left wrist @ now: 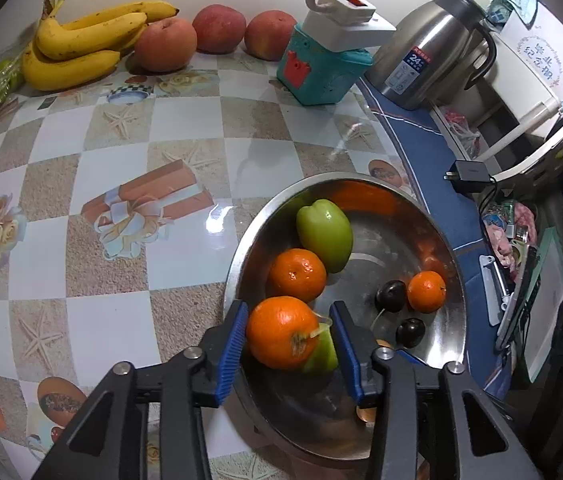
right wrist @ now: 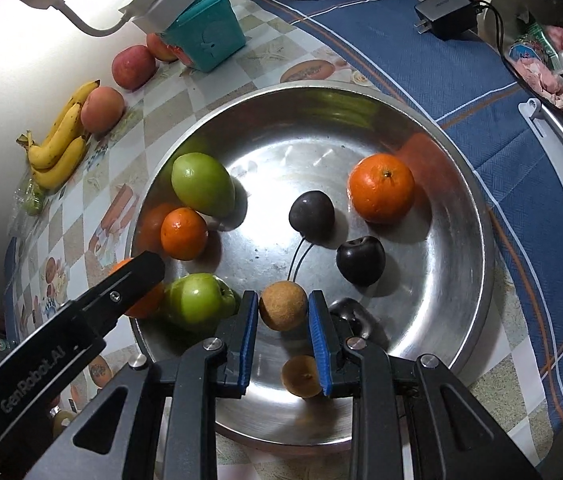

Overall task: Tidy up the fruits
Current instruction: 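Open the left gripper to drop the orange while the right gripper releases the kiwi into the pan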

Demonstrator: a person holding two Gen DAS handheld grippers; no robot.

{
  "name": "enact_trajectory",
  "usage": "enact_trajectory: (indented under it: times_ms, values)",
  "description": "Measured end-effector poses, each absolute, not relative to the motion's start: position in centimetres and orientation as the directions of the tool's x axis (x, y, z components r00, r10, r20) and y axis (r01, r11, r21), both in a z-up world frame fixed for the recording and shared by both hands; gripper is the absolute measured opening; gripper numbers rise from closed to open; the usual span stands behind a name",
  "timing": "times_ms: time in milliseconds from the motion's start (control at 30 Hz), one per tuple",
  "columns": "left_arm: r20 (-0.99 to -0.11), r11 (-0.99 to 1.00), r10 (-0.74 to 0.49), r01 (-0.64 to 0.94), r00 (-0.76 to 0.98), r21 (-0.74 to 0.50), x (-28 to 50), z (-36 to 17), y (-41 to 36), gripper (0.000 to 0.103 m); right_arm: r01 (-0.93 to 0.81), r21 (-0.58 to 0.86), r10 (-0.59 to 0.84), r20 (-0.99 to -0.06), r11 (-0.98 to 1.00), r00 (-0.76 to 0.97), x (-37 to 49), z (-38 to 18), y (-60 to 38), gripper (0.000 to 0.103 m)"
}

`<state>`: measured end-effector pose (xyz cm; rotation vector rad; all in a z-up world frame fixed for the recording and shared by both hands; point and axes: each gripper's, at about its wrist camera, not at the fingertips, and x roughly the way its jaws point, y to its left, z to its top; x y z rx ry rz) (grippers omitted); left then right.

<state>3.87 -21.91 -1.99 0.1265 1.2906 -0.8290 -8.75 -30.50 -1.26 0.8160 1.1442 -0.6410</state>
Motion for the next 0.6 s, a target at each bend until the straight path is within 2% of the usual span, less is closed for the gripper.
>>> enact_trajectory:
  times_ms: [33,67,233,300,333,433,467,533,600]
  values:
    - [-0.881,0.712,-0.472,0.606,0.039,-0.354,3.9,-1.8,-21.9,0.059,0.796,0.231,-0.033,-0.953,0.560,0.300,-8.8,-1.2,-30.5,0.028]
    - [-0.881,0.712,-0.472,0.607,0.042,-0.353,3.9,-1.6,-21.8,0.060,0.795,0.235,-0.030,-0.953,0.560,0.303,-8.8,-1.2,-30.5,0.029]
    - [-0.871,0.717,-0.488,0.597,0.064,-0.358,4.0,-0.3,-20.7,0.060,0.794,0.234,-0.042,-0.950,0.561,0.310,-8.9,-0.5,-30.4,0.030]
    - [-0.872,0.730,-0.483,0.588,0.083,-0.349,4.1,0.0,-20.0,0.064,0.790,0.233,-0.051,-0.947,0.567,0.317,-9.0,-0.1,-30.2,0.030]
    - [-0.878,0.745,-0.467,0.580,0.103,-0.328,4.2,0.1,-19.4,0.067,0.787,0.231,-0.056,-0.946,0.571,0.319,-9.0,0.2,-30.0,0.030]
    - [-0.902,0.790,-0.395,0.566,0.173,-0.237,4.3,-0.1,-18.0,0.067,0.774,0.226,-0.062,-0.945,0.591,0.322,-9.0,0.7,-29.4,0.031]
    - [-0.911,0.806,-0.360,0.559,0.200,-0.196,4.3,-0.3,-17.5,0.067,0.769,0.225,-0.064,-0.944,0.598,0.325,-8.9,0.8,-29.2,0.033]
    - [-0.925,0.837,-0.281,0.536,0.255,-0.107,4.5,-0.7,-16.6,0.067,0.758,0.222,-0.070,-0.941,0.613,0.332,-8.8,1.1,-28.6,0.056]
    - [-0.930,0.857,-0.209,0.515,0.303,-0.025,4.6,-1.0,-15.7,0.067,0.739,0.219,-0.069,-0.939,0.638,0.338,-8.6,1.3,-27.9,0.062]
